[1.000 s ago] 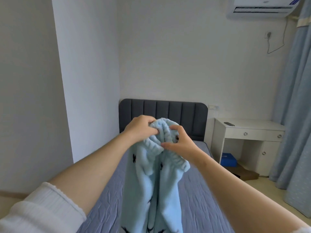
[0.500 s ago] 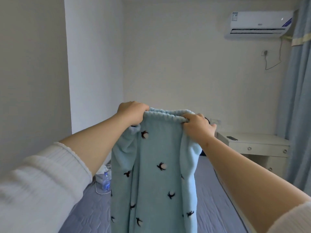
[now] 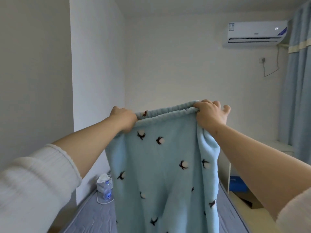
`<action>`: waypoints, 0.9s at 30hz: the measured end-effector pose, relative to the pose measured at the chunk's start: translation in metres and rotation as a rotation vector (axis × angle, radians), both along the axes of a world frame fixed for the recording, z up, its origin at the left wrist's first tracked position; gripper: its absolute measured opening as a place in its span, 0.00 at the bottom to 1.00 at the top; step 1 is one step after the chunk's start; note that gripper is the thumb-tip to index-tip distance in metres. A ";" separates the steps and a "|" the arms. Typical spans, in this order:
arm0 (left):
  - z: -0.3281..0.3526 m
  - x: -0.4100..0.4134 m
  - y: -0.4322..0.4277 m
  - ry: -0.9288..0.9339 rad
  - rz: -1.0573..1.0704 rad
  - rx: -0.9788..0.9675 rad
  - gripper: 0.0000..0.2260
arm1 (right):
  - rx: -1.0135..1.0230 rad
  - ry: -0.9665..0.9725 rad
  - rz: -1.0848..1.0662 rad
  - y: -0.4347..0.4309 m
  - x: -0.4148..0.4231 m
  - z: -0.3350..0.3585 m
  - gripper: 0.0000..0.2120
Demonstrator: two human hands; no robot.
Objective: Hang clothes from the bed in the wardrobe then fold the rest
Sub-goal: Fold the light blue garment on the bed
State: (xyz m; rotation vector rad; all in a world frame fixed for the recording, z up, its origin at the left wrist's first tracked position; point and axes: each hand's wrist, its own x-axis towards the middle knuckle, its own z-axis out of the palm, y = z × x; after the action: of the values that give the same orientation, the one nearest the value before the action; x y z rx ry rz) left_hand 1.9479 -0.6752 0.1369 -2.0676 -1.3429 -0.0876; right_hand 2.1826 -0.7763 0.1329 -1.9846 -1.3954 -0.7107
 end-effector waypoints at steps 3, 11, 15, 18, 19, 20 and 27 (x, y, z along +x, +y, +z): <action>0.006 -0.017 0.004 -0.318 0.051 -0.076 0.13 | -0.032 0.123 -0.053 -0.001 0.013 -0.009 0.24; 0.011 -0.014 0.001 -0.647 -0.181 -0.028 0.12 | -0.110 0.442 0.183 0.016 0.025 -0.036 0.05; 0.004 -0.014 0.004 -0.740 -0.141 0.016 0.14 | -0.159 0.417 0.166 0.020 0.022 -0.045 0.08; 0.000 -0.008 0.003 -0.851 -0.114 0.041 0.13 | -0.587 0.170 0.256 0.011 0.011 -0.043 0.07; -0.002 -0.006 0.004 -0.871 -0.108 0.046 0.13 | -0.767 0.129 0.275 0.007 0.005 -0.043 0.06; -0.003 -0.006 0.006 -0.884 -0.103 0.050 0.13 | -0.911 0.112 0.270 0.005 0.002 -0.044 0.08; -0.015 -0.024 0.015 -0.741 -0.119 0.013 0.07 | -0.596 0.273 0.169 0.012 0.024 -0.069 0.09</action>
State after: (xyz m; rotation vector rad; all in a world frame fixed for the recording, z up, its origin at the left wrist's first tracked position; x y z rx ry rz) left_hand 1.9240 -0.6600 0.1220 -2.1892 -1.6069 -0.9904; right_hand 2.2064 -0.7643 0.0634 -2.2482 -1.7053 0.0750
